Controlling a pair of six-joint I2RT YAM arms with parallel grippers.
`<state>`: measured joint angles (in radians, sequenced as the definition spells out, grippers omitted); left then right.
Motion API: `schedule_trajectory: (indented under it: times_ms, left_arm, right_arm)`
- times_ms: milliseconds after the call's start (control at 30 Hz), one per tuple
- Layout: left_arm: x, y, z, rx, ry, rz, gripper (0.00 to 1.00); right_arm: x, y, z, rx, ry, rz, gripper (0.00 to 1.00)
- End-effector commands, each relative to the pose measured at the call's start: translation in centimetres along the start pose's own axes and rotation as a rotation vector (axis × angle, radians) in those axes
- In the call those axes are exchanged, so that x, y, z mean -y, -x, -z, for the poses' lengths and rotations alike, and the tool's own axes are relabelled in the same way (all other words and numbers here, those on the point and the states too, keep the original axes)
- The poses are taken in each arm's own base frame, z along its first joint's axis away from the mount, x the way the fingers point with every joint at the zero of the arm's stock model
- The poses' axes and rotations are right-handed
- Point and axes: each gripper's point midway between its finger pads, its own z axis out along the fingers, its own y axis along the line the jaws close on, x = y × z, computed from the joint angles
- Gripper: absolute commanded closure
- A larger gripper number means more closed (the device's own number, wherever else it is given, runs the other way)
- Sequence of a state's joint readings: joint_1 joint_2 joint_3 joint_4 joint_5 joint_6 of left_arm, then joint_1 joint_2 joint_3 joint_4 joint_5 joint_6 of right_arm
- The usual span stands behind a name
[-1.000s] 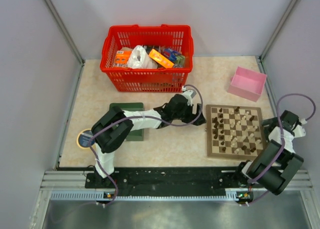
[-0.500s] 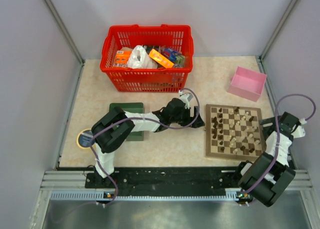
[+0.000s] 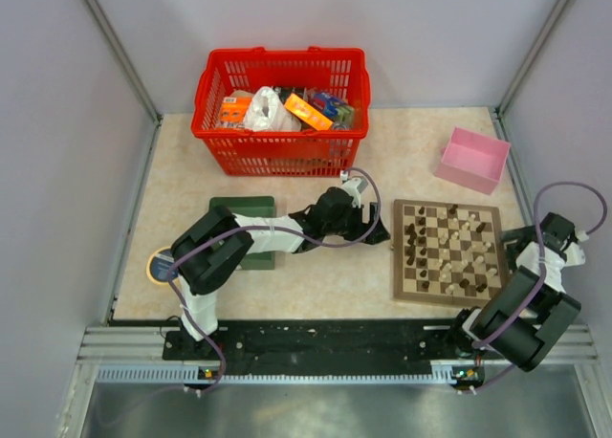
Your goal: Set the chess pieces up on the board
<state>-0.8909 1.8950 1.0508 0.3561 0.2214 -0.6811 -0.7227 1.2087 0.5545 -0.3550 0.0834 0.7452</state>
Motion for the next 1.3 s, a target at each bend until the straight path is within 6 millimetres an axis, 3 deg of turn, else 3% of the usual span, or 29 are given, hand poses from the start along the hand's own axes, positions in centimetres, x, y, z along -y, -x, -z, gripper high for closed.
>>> schedule_trajectory:
  times_ms: [0,233,600,1267]
  left_arm:
    - [1.8,2.0,0.5,0.051,-0.044,-0.037,0.10]
    - [1.4,2.3,0.5,0.061,-0.033,-0.042,0.10]
    - [1.3,2.6,0.3,0.078,-0.042,-0.027,0.10]
    - [-1.4,2.3,1.9,0.139,0.034,0.032,0.11]
  right_arm:
    - [-0.7,0.4,-0.3,0.005,0.029,-0.040,0.02]
    - [-1.7,-2.5,-0.1,-0.097,0.127,-0.039,0.05]
    - [-3.0,-4.7,1.0,-0.145,0.193,0.014,0.05]
    - [-4.0,-10.4,2.5,-0.246,0.259,0.080,0.05]
